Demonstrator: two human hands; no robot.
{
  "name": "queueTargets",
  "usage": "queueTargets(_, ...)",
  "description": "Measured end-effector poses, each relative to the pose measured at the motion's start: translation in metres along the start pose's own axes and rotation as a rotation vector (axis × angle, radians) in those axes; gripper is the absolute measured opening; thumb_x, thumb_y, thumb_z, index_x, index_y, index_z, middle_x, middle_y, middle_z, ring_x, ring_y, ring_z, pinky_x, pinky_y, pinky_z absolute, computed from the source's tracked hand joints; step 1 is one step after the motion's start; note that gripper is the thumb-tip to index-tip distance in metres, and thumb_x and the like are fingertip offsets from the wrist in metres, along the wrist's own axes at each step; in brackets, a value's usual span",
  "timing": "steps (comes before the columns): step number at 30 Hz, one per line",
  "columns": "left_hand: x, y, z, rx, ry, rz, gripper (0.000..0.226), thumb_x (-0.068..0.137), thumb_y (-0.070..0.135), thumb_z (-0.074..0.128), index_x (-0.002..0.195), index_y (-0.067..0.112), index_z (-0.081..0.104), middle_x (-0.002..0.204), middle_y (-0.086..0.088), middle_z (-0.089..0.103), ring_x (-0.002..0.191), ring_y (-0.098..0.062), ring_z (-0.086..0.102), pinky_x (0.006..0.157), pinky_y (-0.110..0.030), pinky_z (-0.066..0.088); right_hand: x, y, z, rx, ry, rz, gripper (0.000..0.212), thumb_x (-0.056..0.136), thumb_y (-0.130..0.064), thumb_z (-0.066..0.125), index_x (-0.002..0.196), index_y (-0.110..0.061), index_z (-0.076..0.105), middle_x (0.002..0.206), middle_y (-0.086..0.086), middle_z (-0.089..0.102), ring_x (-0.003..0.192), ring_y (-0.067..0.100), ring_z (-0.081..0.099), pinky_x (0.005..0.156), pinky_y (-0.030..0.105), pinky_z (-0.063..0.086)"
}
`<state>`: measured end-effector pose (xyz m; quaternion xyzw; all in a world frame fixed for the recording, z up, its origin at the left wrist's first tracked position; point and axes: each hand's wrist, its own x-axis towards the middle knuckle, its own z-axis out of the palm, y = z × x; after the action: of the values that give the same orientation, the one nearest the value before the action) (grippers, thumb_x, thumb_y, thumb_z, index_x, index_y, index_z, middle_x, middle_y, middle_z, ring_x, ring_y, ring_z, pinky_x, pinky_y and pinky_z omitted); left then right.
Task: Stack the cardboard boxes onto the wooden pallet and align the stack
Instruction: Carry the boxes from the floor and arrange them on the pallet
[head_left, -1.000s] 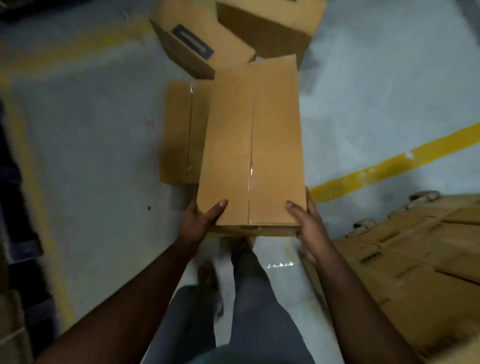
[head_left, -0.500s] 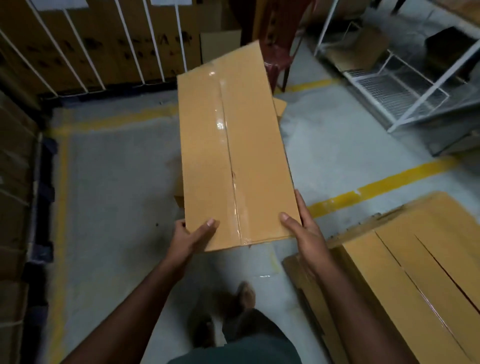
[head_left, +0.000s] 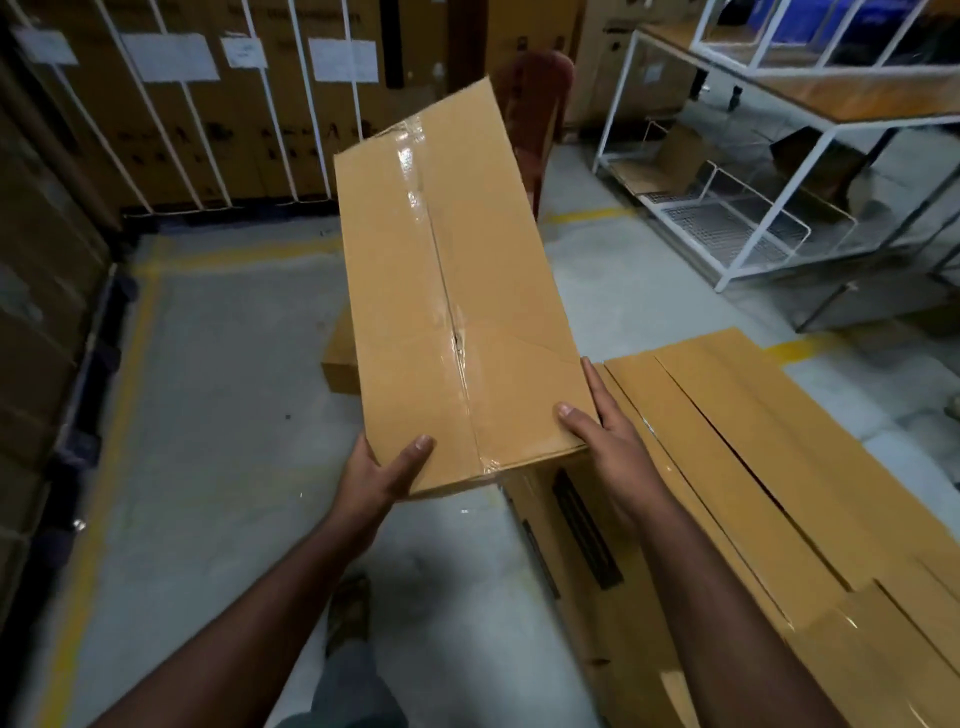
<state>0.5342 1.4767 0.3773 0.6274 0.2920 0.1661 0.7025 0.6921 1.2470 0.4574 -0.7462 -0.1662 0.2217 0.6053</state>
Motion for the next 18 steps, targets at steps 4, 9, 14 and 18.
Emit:
queueTargets(4, -0.108, -0.01, 0.05, 0.018, 0.042, -0.019, 0.058, 0.082, 0.041, 0.082, 0.132, 0.029, 0.055, 0.121, 0.005, 0.073, 0.107, -0.013, 0.072, 0.087, -0.037, 0.062, -0.084, 0.014, -0.058, 0.07, -0.039, 0.003, 0.064, 0.1, -0.036, 0.066, 0.152, -0.059, 0.036, 0.152, -0.03, 0.043, 0.128, -0.013, 0.046, 0.103, 0.016, 0.042)
queueTargets(9, -0.231, -0.01, 0.086, 0.021, 0.128, -0.017, 0.076, 0.067, 0.055, 0.088, 0.131, 0.029, 0.055, 0.121, 0.003, 0.073, 0.106, -0.015, 0.073, 0.09, -0.043, 0.062, -0.193, 0.024, -0.107, 0.102, -0.052, -0.033, 0.066, 0.099, -0.035, 0.067, 0.153, -0.057, 0.036, 0.157, -0.022, 0.042, 0.129, -0.01, 0.046, 0.098, 0.017, 0.042)
queueTargets(14, -0.334, -0.03, 0.123, 0.054, 0.112, -0.002, 0.077, 0.075, 0.046, 0.089, 0.138, 0.023, 0.051, 0.127, 0.002, 0.069, 0.115, -0.02, 0.068, 0.096, -0.052, 0.059, -0.304, 0.054, -0.158, 0.122, -0.047, -0.021, 0.067, 0.089, -0.05, 0.067, 0.147, -0.067, 0.037, 0.157, -0.016, 0.047, 0.14, 0.013, 0.049, 0.119, 0.046, 0.04)
queueTargets(18, -0.422, -0.064, 0.155, 0.066, 0.11, 0.029, 0.07, 0.073, 0.05, 0.09, 0.13, 0.032, 0.055, 0.122, 0.009, 0.071, 0.111, -0.013, 0.069, 0.091, -0.039, 0.061, -0.39, 0.092, -0.198, 0.148, -0.039, 0.009, 0.073, 0.079, -0.06, 0.071, 0.144, -0.07, 0.038, 0.16, -0.014, 0.045, 0.144, 0.018, 0.046, 0.123, 0.058, 0.031)
